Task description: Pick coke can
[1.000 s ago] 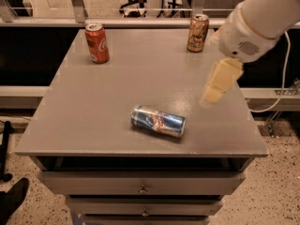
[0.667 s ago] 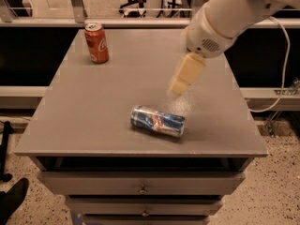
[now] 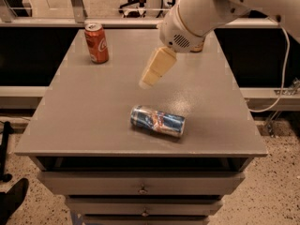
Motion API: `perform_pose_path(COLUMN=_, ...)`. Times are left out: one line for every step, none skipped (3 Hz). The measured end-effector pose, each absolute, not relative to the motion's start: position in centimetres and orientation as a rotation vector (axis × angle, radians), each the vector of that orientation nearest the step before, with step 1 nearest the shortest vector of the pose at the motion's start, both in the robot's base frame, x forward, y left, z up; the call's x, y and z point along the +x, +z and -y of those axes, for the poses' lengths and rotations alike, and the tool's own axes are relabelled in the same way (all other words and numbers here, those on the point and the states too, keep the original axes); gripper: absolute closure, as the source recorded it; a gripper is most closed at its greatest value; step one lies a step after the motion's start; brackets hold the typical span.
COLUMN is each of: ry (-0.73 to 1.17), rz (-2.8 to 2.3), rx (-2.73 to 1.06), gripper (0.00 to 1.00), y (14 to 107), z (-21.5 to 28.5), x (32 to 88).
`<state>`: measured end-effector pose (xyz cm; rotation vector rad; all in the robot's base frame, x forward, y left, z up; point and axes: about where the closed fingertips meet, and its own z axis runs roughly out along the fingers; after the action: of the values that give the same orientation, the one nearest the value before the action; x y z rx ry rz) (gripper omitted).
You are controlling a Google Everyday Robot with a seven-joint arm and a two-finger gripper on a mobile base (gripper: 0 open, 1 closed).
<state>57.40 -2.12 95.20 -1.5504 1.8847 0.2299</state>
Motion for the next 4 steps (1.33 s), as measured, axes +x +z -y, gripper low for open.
perform_pose_path(ry=0.297, rz=-1.85, rx=-1.441, gripper=0.0, y=94.1, z=0.5, x=60.1)
perform_pose_path(ry=0.45, rz=-1.745, rx=-1.267, gripper=0.0, y=92.6, z=-4.7, x=66.6)
perform_pose_path(ry=0.529, rz=-1.686, rx=-1.179, gripper=0.0, y=92.1, z=-7.7, x=70.4)
perform_pose_path(ry=0.591, rz=-1.639, rx=-1.124, gripper=0.0, y=91.6, z=-10.8, x=73.3)
